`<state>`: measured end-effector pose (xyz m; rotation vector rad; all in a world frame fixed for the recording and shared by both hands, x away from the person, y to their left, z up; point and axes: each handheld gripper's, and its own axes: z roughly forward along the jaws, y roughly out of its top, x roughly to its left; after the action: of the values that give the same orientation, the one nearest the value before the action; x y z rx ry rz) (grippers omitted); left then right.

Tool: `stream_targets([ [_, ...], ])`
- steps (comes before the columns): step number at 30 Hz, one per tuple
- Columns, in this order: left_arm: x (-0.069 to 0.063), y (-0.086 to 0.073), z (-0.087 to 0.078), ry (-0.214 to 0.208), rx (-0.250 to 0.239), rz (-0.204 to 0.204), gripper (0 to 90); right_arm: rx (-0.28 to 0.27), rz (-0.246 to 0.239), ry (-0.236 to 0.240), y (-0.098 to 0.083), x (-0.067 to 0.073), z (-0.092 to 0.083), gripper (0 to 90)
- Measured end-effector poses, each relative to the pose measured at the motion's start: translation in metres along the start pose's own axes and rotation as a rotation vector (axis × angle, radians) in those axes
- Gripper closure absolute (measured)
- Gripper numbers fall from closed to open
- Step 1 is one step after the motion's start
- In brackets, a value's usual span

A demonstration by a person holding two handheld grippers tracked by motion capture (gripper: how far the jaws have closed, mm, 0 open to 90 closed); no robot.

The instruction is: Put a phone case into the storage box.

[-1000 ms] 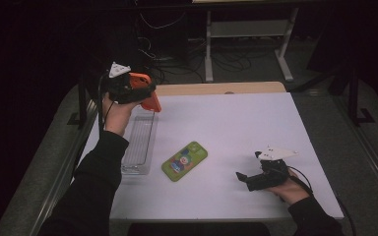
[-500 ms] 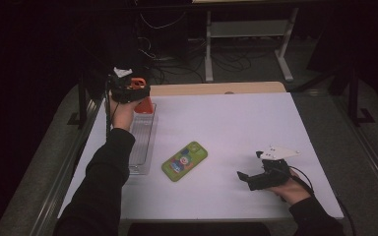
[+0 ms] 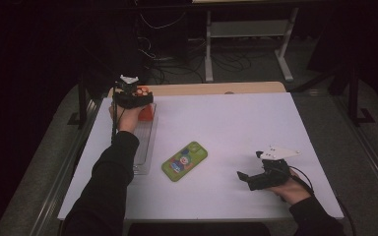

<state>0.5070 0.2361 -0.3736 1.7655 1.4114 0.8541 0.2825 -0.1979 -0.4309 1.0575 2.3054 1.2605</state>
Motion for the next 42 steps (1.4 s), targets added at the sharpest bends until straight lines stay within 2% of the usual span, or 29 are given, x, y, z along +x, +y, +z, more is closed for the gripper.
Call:
stream_targets([
  [3, -0.002, -0.001, 0.003, 0.000, -0.010, -0.005, 14.0, -0.002, 0.002, 0.001, 0.000, 0.000, 0.000, 0.0],
  [7, -0.004, -0.001, 0.005, 0.006, -0.020, 0.007, 13.8, -0.001, 0.002, 0.001, 0.000, -0.001, 0.000, 0.0],
  [10, -0.005, -0.001, 0.006, -0.011, -0.041, -0.013, 13.7, -0.001, 0.003, 0.002, 0.000, -0.001, 0.000, 0.0],
  [12, -0.004, -0.001, 0.006, -0.019, -0.035, -0.008, 10.7, -0.001, 0.003, 0.002, 0.000, -0.001, 0.000, 0.0],
  [15, -0.002, -0.002, 0.007, -0.028, -0.032, -0.027, 5.9, -0.002, 0.001, 0.002, 0.000, -0.001, 0.000, 0.0],
  [16, -0.001, -0.002, 0.007, -0.036, -0.024, -0.017, 4.7, -0.003, 0.000, 0.002, 0.000, -0.001, 0.000, 0.0],
  [18, -0.001, -0.002, 0.007, -0.045, -0.032, -0.037, 2.4, -0.003, 0.000, 0.001, 0.000, -0.001, 0.000, 0.0],
  [19, 0.001, -0.002, 0.005, -0.044, -0.020, -0.020, 1.7, -0.002, 0.001, 0.001, 0.000, -0.001, 0.000, 0.0],
  [23, 0.005, 0.002, -0.003, -0.067, -0.039, -0.028, 0.3, -0.003, 0.001, -0.001, 0.000, -0.001, 0.000, 0.0],
  [28, 0.014, 0.007, -0.020, -0.089, -0.027, -0.005, 0.3, -0.001, 0.003, -0.002, 0.000, -0.001, 0.000, 0.0],
  [29, 0.014, 0.008, -0.024, -0.097, -0.028, -0.011, 0.3, -0.001, 0.002, -0.003, 0.000, -0.001, 0.000, 0.0],
  [35, 0.015, 0.008, -0.048, -0.171, -0.020, 0.030, 0.3, 0.001, 0.003, -0.004, 0.000, -0.001, 0.000, 0.0],
  [42, 0.004, 0.003, -0.069, -0.299, 0.018, 0.084, 0.3, 0.006, 0.008, -0.009, -0.001, 0.000, -0.001, 0.0],
])
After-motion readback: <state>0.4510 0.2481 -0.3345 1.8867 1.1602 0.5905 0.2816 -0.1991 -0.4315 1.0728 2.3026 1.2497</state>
